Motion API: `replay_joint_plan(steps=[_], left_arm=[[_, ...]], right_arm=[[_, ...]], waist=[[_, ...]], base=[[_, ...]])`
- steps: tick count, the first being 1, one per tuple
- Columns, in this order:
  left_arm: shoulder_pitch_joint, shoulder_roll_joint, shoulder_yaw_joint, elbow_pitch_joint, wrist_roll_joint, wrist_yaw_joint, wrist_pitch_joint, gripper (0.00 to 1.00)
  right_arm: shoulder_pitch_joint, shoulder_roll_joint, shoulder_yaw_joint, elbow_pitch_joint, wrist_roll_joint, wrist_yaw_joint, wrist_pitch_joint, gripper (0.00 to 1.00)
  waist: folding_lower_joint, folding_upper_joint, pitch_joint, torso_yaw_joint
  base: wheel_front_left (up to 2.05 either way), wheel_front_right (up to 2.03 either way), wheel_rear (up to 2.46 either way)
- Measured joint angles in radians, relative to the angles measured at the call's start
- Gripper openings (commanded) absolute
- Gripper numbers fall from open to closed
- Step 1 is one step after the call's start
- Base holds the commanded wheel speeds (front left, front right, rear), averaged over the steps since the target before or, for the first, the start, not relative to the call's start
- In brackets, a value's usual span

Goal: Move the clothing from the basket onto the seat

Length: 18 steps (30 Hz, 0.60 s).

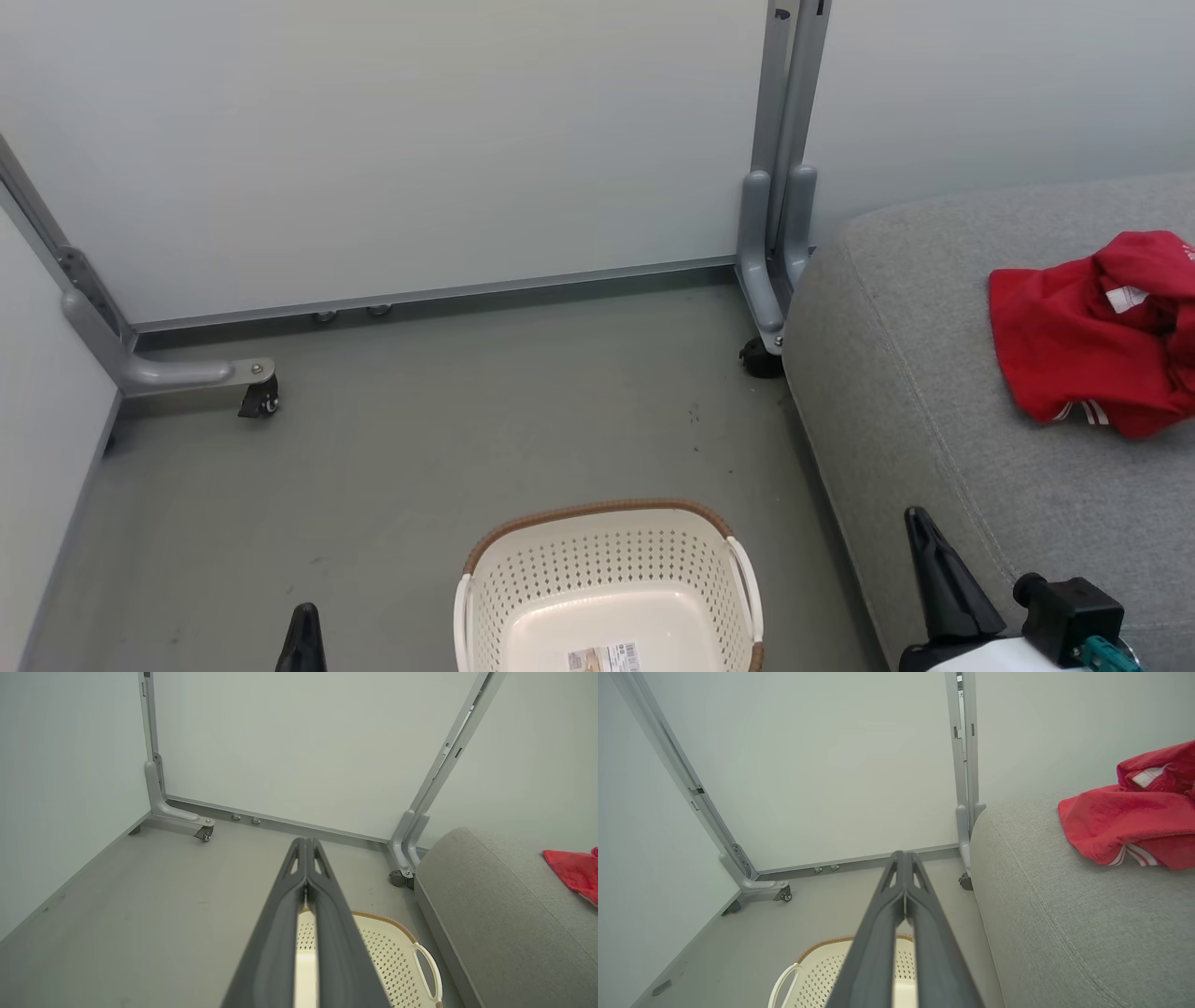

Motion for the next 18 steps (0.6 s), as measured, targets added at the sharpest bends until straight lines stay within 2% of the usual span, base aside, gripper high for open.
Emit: replay_joint_plan(steps=[18], left_arm=[[-0.101,0.015,0.017,0.058,-0.316,-0.034,0.063,0.0]], right_arm=[[-0.068,-0.018,-0.021,0.042,0.347,0.0,0.062,0.0]], waist=[[0.0,0.0,0.018,0.006]], base=[[0.0,0.0,0.0]])
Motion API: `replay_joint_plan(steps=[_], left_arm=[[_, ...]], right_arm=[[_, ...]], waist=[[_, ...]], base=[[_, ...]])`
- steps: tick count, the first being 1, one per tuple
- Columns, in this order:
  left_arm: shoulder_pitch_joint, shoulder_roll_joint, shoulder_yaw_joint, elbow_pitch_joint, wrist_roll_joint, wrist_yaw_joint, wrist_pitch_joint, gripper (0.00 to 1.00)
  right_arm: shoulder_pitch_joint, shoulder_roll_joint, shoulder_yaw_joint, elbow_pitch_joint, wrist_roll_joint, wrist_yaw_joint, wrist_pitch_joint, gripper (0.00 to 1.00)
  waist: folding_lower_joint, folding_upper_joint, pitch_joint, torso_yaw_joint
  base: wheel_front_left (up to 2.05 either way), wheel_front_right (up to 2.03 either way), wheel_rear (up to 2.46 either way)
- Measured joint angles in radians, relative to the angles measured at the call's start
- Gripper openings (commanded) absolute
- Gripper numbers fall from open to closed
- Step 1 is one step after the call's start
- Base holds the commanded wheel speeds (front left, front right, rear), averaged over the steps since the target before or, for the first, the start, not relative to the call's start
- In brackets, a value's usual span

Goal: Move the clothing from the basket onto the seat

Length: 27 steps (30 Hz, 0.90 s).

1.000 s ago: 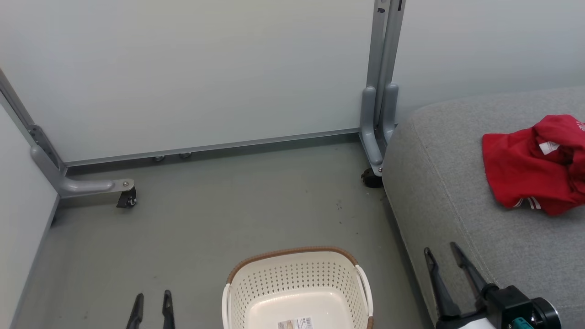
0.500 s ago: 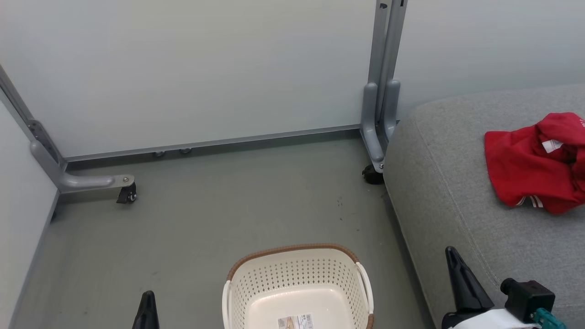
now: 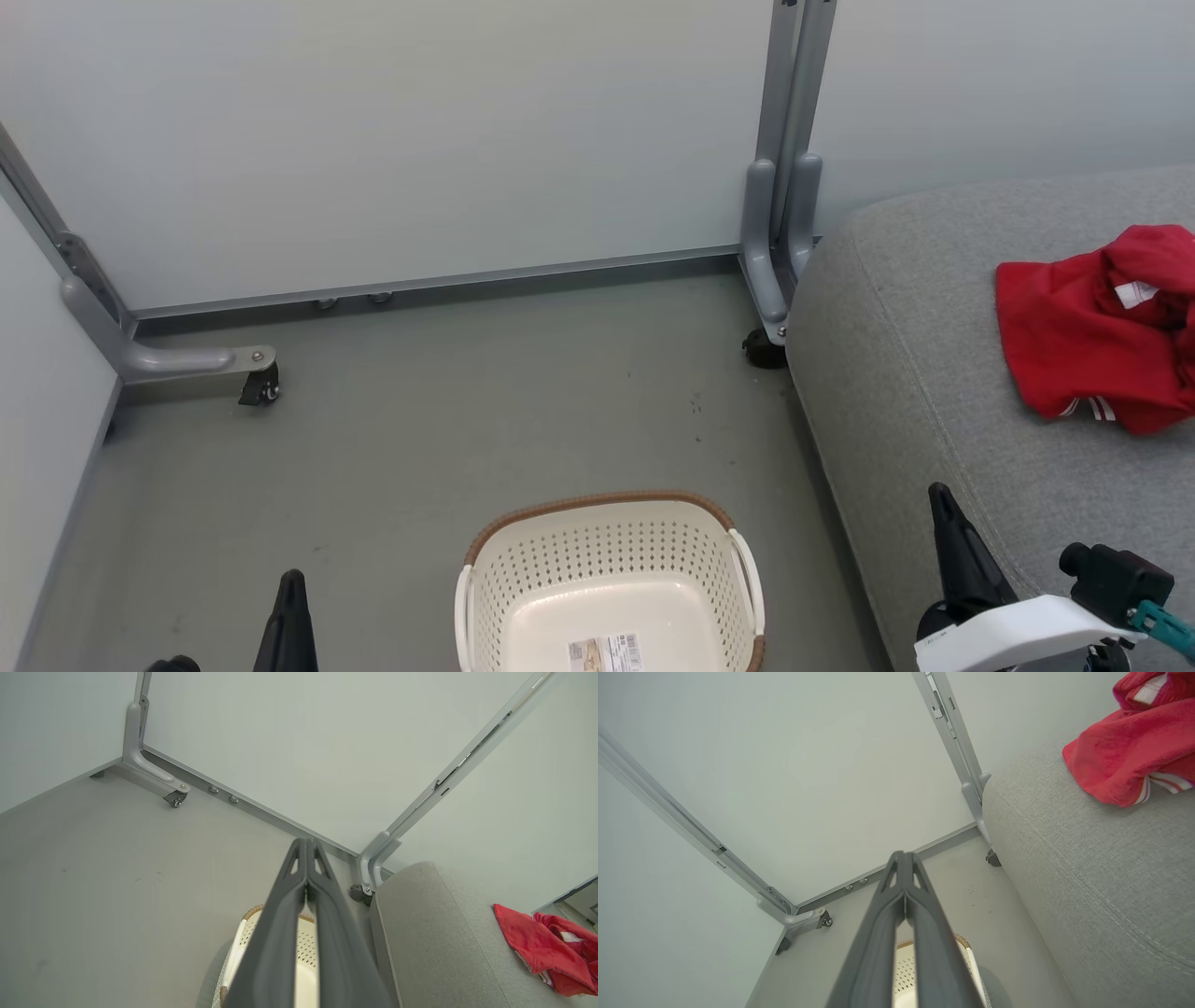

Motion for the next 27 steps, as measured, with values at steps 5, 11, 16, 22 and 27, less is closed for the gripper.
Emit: replay_joint_plan(steps=[5,11,16,22,27], left_arm=[[-0.023,0.006,0.008,0.013,-0.075,-0.008,0.016,0.0],[-0.048,0.008,0.016,0.022,-0.158,-0.015,0.034,0.0],[-0.067,0.009,0.022,0.035,-0.225,-0.021,0.052,0.0],[-0.09,0.011,0.029,0.045,-0.302,-0.03,0.069,0.0],[-0.106,0.012,0.037,0.052,-0.358,-0.038,0.082,0.0]], right_arm=[[-0.016,-0.002,-0.007,0.011,0.085,0.0,0.018,0.0],[-0.032,-0.003,-0.014,0.021,0.178,0.0,0.036,0.0],[-0.044,-0.004,-0.021,0.03,0.252,0.0,0.05,0.0],[-0.062,-0.005,-0.03,0.039,0.334,0.0,0.07,0.0],[-0.078,-0.006,-0.037,0.046,0.398,-0.001,0.082,0.0]], waist=[[0.0,0.0,0.005,0.002],[0.0,0.0,0.011,0.004],[0.0001,0.0,0.016,0.005],[0.0,0.0,0.022,0.007],[0.0,0.0,0.027,0.009]], base=[[0.0,0.0,0.0],[0.0,0.0,0.0],[0.0,0.0,0.0],[0.0,0.0,0.0],[0.0,0.0,0.0]])
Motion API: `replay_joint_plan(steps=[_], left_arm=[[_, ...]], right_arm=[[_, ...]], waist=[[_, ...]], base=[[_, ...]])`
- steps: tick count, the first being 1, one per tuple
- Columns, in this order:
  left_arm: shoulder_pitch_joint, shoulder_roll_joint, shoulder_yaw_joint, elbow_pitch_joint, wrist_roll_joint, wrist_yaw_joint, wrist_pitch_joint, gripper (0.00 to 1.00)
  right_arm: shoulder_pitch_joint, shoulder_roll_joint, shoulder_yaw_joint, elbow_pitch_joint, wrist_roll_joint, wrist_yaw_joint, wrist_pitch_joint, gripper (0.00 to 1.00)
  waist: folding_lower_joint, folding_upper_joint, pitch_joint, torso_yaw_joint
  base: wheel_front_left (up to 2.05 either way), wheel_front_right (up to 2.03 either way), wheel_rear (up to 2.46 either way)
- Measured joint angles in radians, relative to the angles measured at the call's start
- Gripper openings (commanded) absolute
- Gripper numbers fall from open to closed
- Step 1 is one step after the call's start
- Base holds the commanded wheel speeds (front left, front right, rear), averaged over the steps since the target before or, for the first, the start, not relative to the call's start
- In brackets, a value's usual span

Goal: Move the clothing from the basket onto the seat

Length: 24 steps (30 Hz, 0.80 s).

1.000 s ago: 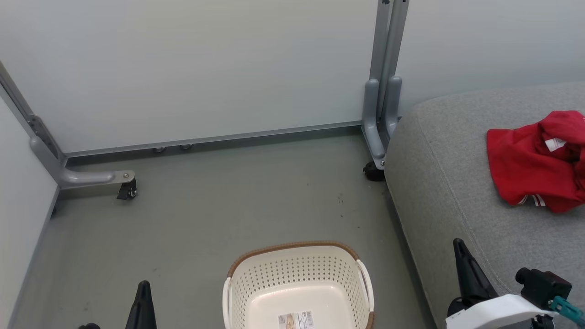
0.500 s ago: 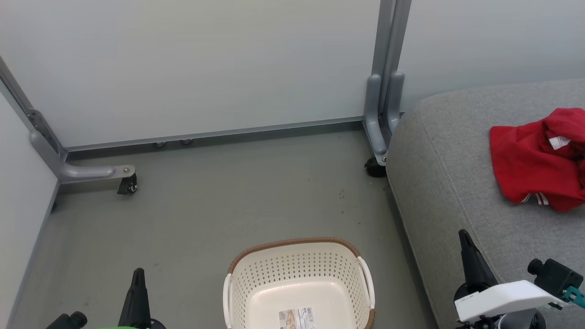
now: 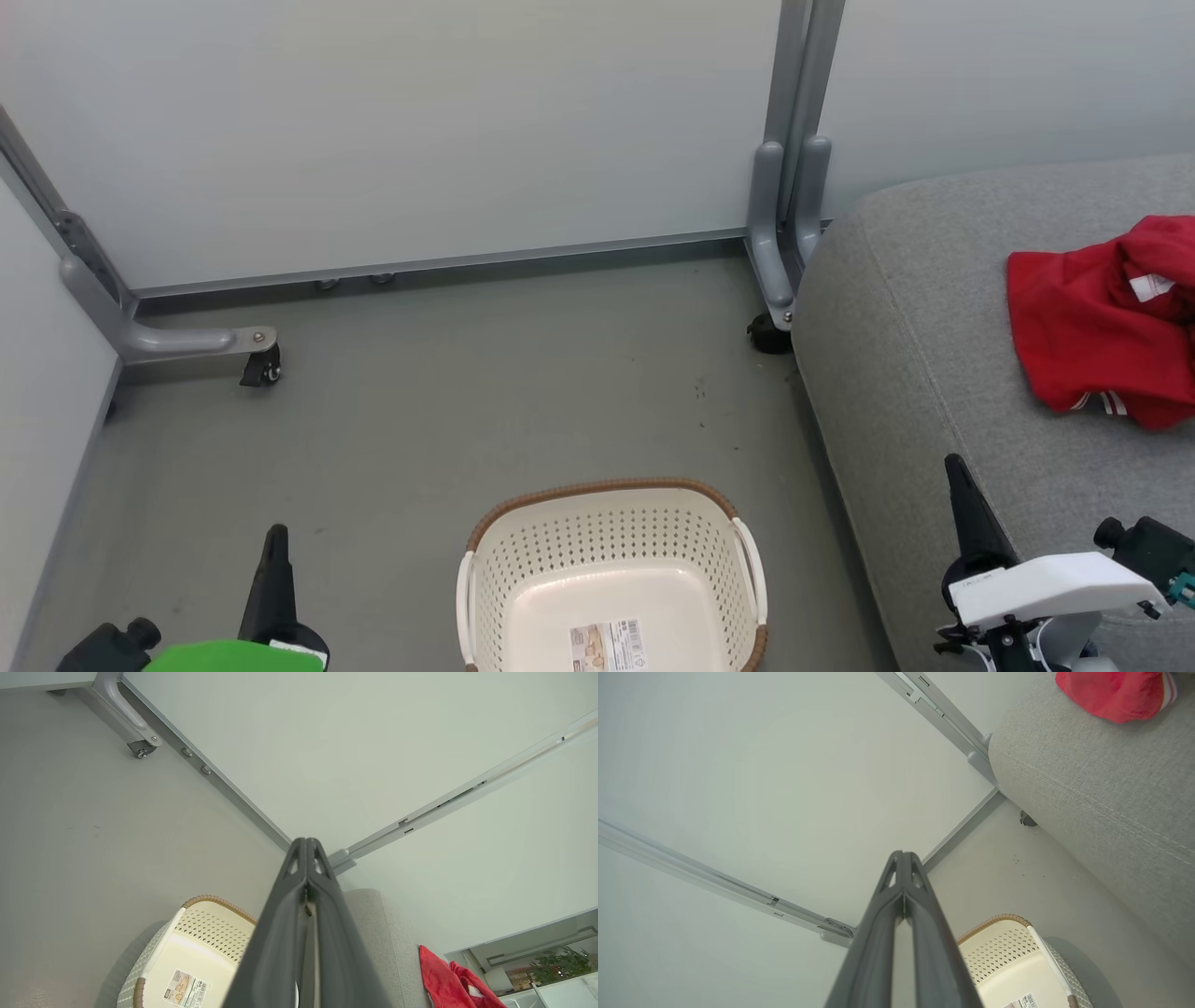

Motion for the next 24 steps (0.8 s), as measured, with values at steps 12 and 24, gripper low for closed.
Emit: replay_joint_plan(steps=[12,24], left_arm=[[-0.04,0.001,0.016,0.023,-0.132,-0.014,0.032,0.0],[-0.076,0.001,0.033,0.041,-0.243,-0.026,0.065,0.0]], right_arm=[[-0.023,-0.001,-0.016,0.019,0.144,0.0,0.034,0.0],[-0.052,-0.001,-0.034,0.034,0.269,0.0,0.067,0.0]], waist=[[0.0,0.0,0.012,0.004],[0.0,0.0,0.024,0.008]], base=[[0.0,0.0,0.0],[0.0,0.0,0.0]])
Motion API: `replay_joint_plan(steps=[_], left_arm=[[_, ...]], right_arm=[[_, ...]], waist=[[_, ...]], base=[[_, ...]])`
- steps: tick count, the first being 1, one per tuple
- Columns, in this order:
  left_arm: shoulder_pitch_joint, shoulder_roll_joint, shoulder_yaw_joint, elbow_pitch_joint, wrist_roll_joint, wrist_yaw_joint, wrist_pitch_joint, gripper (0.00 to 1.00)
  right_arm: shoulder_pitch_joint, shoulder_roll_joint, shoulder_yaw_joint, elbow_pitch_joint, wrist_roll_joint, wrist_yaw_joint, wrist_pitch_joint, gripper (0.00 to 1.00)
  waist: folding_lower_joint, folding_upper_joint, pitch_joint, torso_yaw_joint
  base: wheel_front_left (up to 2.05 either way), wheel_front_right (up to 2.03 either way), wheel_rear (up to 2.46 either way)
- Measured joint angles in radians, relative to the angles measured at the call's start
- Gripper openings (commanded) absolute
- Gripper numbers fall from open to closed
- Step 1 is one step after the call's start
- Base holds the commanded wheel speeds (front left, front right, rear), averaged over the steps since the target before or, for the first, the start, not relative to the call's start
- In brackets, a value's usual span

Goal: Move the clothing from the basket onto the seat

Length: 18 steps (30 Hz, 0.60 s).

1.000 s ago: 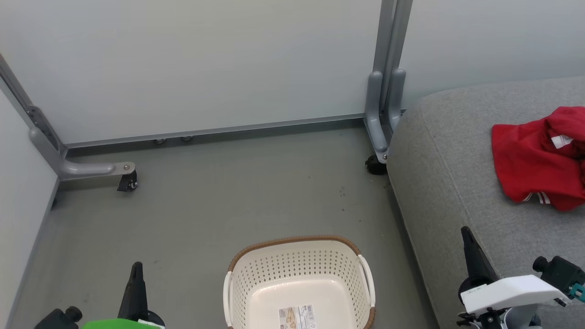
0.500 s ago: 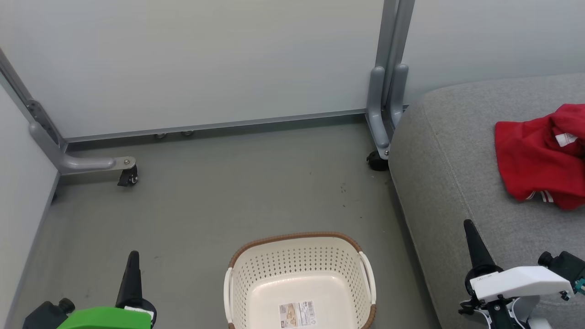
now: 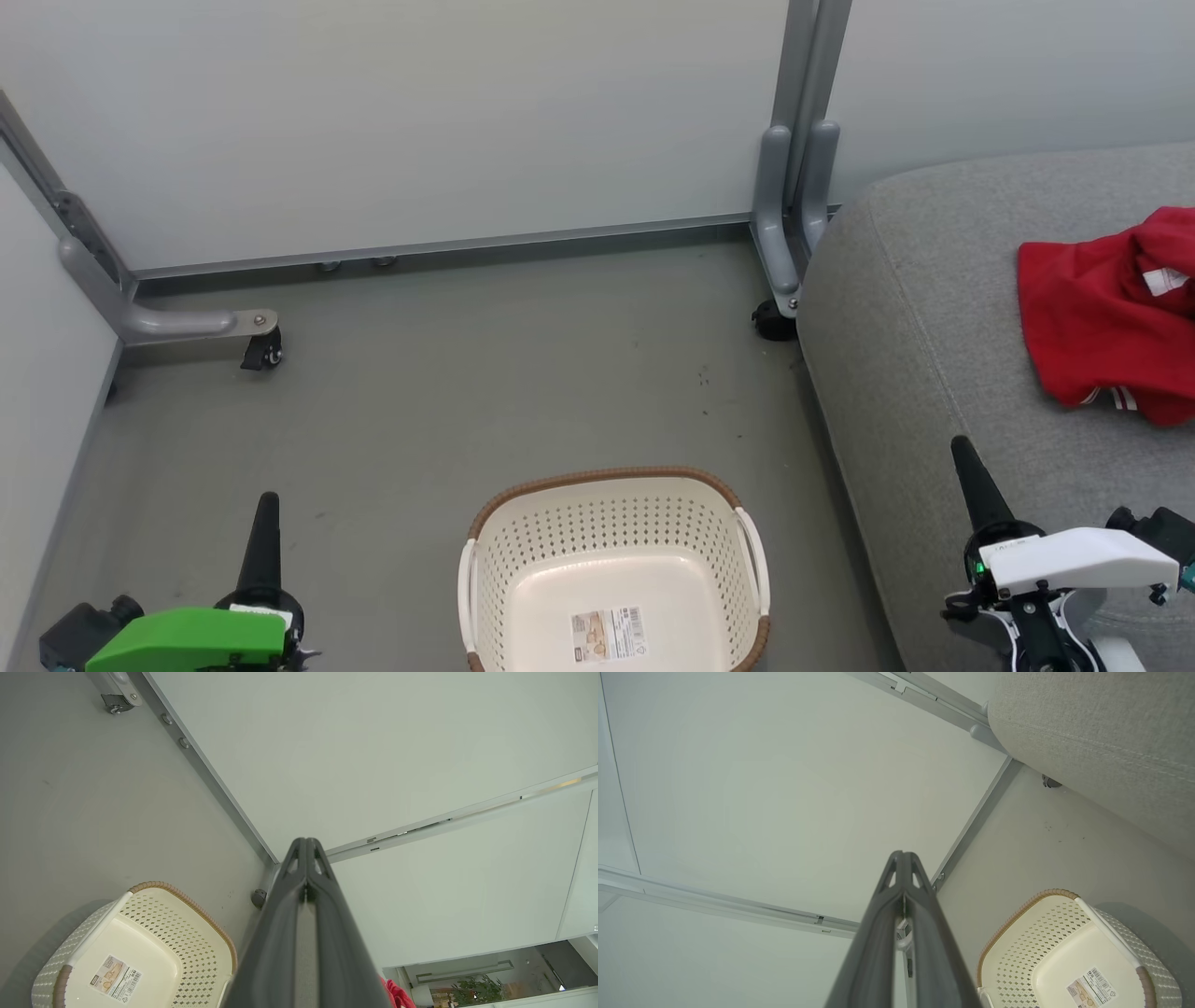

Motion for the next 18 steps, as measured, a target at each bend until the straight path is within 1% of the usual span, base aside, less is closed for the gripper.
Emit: replay_joint_plan(steps=[18], left_arm=[[-0.052,0.0,0.022,0.025,-0.155,-0.018,0.042,0.0]], right_arm=[[-0.033,0.001,-0.025,0.022,0.169,0.0,0.042,0.0]], waist=[[0.0,0.0,0.018,0.006]], base=[[0.0,0.0,0.0]])
